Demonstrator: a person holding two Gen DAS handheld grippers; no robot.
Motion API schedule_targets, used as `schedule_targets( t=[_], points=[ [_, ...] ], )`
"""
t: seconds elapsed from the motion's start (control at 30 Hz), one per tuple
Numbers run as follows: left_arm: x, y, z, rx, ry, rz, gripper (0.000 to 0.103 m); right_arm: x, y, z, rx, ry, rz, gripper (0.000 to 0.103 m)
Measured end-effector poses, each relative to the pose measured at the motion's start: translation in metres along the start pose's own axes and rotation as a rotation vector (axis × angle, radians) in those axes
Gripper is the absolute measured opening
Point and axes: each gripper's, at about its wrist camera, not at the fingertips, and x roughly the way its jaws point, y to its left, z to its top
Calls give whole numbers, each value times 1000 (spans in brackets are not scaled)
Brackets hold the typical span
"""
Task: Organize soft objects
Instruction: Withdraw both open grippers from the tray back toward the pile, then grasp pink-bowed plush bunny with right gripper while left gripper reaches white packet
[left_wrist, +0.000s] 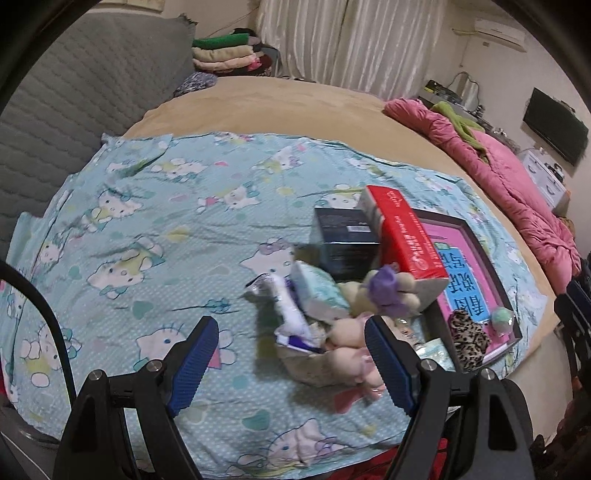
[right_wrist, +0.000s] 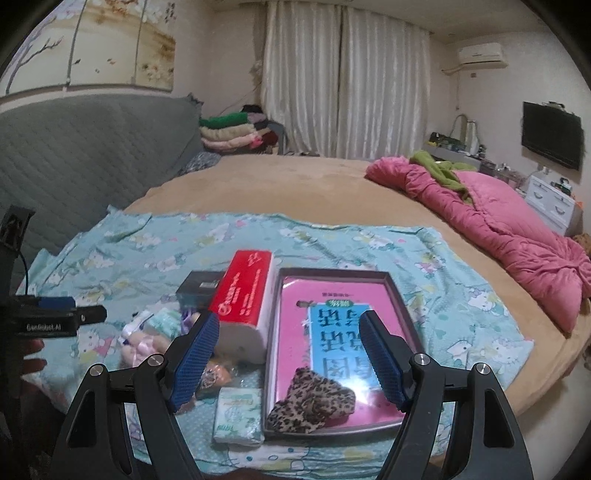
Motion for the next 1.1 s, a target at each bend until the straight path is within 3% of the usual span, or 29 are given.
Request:
schedule_targets(
  t=[0.6, 0.83, 1.1],
  points=[
    [23, 33, -15, -42, 31, -25, 81, 28, 51, -32, -191, 81, 99, 79],
    [46, 46, -18, -116, 66, -74, 81, 53, 77, -44, -285, 113, 141, 79],
    [70, 40, -13, -108, 77, -98, 80, 74, 103, -55, -359, 118, 194, 79]
  ],
)
